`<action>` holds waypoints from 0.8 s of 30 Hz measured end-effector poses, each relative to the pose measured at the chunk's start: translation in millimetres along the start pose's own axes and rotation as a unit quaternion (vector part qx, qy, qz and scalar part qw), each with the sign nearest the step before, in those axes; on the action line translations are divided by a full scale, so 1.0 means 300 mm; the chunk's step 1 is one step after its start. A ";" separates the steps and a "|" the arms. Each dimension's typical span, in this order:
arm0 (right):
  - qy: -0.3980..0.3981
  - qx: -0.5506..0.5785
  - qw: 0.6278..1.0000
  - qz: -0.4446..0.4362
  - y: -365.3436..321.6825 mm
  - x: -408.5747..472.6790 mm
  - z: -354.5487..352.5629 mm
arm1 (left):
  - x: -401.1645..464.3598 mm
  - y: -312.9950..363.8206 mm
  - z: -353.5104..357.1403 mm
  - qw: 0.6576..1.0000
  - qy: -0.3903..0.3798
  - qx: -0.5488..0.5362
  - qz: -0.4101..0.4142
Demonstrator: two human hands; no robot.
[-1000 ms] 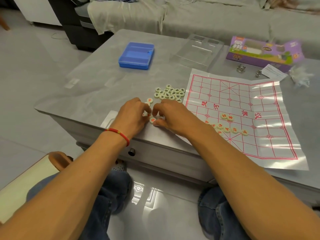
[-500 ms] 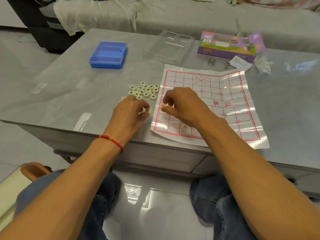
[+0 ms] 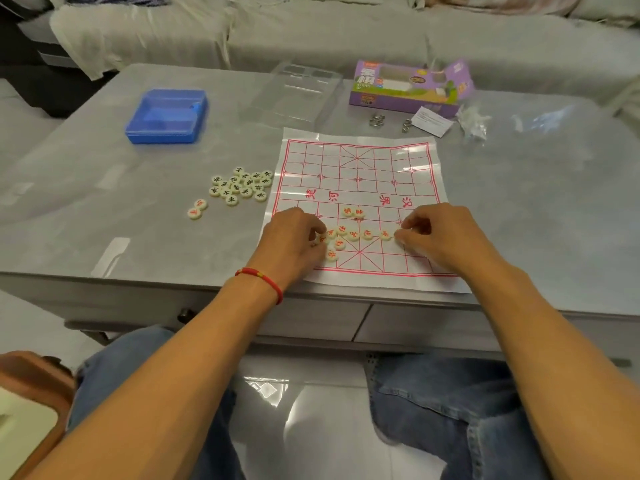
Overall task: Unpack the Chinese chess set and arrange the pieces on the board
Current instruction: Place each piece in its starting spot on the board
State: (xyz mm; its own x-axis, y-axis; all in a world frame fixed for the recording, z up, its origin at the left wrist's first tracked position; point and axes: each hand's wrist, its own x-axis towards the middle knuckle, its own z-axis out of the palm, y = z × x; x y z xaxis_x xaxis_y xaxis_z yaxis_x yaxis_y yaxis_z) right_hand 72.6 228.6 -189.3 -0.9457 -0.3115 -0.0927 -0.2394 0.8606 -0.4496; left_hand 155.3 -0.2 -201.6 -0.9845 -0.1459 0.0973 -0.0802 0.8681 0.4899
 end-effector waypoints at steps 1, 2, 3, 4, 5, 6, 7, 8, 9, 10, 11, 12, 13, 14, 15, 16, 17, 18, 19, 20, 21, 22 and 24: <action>-0.002 0.008 1.000 -0.001 -0.005 0.003 0.000 | -0.001 0.002 0.000 1.000 0.001 -0.011 -0.005; 0.000 0.017 1.000 -0.005 -0.010 0.005 0.000 | -0.003 0.005 0.000 1.000 0.005 -0.023 -0.009; 0.007 0.024 1.000 -0.011 -0.016 0.007 -0.001 | -0.005 0.006 0.000 0.999 0.009 -0.037 -0.013; 0.015 0.028 0.999 -0.017 -0.024 0.008 -0.003 | -0.007 0.005 -0.002 0.998 0.011 -0.052 -0.016; 0.025 0.030 0.999 -0.024 -0.034 0.009 -0.005 | -0.009 0.003 -0.004 0.998 0.013 -0.067 -0.018; 0.034 0.032 0.998 -0.030 -0.047 0.011 -0.006 | -0.013 0.000 -0.011 0.997 0.014 -0.079 -0.019; 0.042 0.035 0.998 -0.035 -0.064 0.014 -0.004 | -0.017 -0.006 -0.020 0.996 0.018 -0.086 -0.020; 0.047 0.036 0.997 -0.042 -0.086 0.018 0.001 | -0.022 -0.016 -0.033 0.996 0.025 -0.088 -0.023; 0.046 0.036 0.997 -0.053 -0.113 0.022 0.010 | -0.026 -0.031 -0.048 0.995 0.035 -0.084 -0.026; 0.040 0.034 0.996 -0.070 -0.144 0.026 0.022 | -0.030 -0.049 -0.066 0.996 0.050 -0.075 -0.029; 0.029 0.029 0.995 -0.093 -0.179 0.029 0.038 | -0.032 -0.073 -0.087 0.995 0.065 -0.060 -0.033; 0.019 0.023 0.992 -0.120 -0.219 0.030 0.058 | -0.034 -0.102 -0.112 0.995 0.079 -0.043 -0.042; 0.009 0.018 0.989 -0.149 -0.262 0.030 0.080 | -0.031 -0.135 -0.137 0.994 0.091 -0.023 -0.055; 0.001 0.014 0.984 -0.179 -0.308 0.030 0.103 | -0.026 -0.174 -0.163 0.992 0.101 0.002 -0.071; -0.004 0.010 0.978 -0.208 -0.356 0.030 0.128 | -0.019 -0.217 -0.189 0.990 0.106 0.027 -0.090; -0.008 0.002 0.972 -0.236 -0.403 0.032 0.154 | -0.012 -0.262 -0.213 0.987 0.107 0.048 -0.109; -0.010 -0.012 0.965 -0.262 -0.447 0.036 0.181 | -0.003 -0.304 -0.232 0.984 0.107 0.065 -0.128; -0.013 -0.032 0.958 -0.285 -0.487 0.041 0.207 | 0.004 -0.343 -0.244 0.981 0.107 0.079 -0.140; -0.013 -0.051 0.952 -0.303 -0.521 0.047 0.229 | 0.009 -0.377 -0.249 0.980 0.102 0.091 -0.147; -0.012 -0.068 0.946 -0.315 -0.548 0.055 0.246 | 0.011 -0.401 -0.246 0.979 0.095 0.099 -0.154; -0.007 -0.078 0.943 -0.325 -0.569 0.064 0.260 | 0.012 -0.419 -0.237 0.978 0.086 0.102 -0.160; -0.003 -0.083 0.941 -0.329 -0.583 0.073 0.269 | 0.013 -0.432 -0.225 0.978 0.080 0.107 -0.160; -0.001 -0.087 0.940 -0.330 -0.594 0.087 0.279 | 0.026 -0.450 -0.207 0.978 0.082 0.121 -0.148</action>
State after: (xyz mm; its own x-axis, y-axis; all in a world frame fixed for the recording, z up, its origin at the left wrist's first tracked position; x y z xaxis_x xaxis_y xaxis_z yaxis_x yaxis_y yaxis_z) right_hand 109.0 33.3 -185.9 -0.5779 -0.8015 0.1541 -0.8067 0.5322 -0.2569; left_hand 168.2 -148.0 -213.0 -0.8760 -0.4648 0.1290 -0.4124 0.8603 0.2998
